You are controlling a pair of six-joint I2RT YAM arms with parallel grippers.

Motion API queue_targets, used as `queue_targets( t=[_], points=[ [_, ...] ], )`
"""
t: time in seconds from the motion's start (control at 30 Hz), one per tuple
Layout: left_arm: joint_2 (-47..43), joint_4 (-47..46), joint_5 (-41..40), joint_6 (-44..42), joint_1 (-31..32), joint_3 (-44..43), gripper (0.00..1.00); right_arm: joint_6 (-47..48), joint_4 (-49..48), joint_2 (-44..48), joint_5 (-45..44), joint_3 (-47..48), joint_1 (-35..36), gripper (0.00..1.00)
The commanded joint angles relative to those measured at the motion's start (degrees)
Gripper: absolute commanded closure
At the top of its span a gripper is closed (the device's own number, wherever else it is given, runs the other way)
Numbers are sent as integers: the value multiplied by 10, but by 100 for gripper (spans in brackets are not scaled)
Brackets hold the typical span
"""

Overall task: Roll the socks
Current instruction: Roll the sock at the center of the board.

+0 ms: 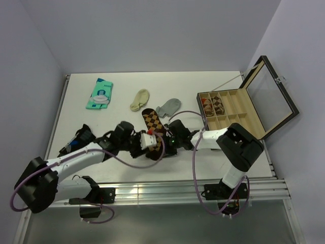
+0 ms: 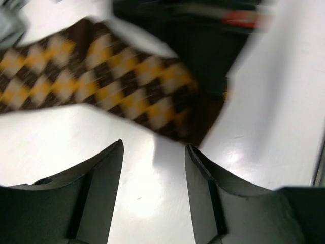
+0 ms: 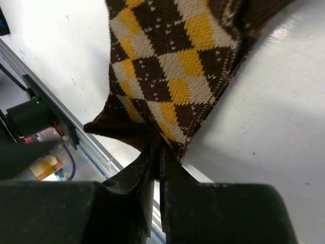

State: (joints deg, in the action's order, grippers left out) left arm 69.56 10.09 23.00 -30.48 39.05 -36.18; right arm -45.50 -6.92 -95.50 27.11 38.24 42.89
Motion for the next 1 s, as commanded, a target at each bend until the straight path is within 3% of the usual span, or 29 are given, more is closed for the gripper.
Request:
queue_targets(
  t=[0.0, 0.17, 0.47, 0.97],
  points=[
    [-37, -117, -118, -25, 90, 58, 41, 23, 144, -26, 2, 20, -16, 100],
    [-81, -191, -169, -34, 166, 119, 32, 29, 184, -29, 20, 53, -39, 100],
    [-91, -320, -265, -87, 290, 200, 29, 43, 209, -44, 38, 78, -57, 100],
    [59, -414, -268, -114, 314, 182, 34, 59, 211, -43, 51, 74, -65, 100]
  ],
)
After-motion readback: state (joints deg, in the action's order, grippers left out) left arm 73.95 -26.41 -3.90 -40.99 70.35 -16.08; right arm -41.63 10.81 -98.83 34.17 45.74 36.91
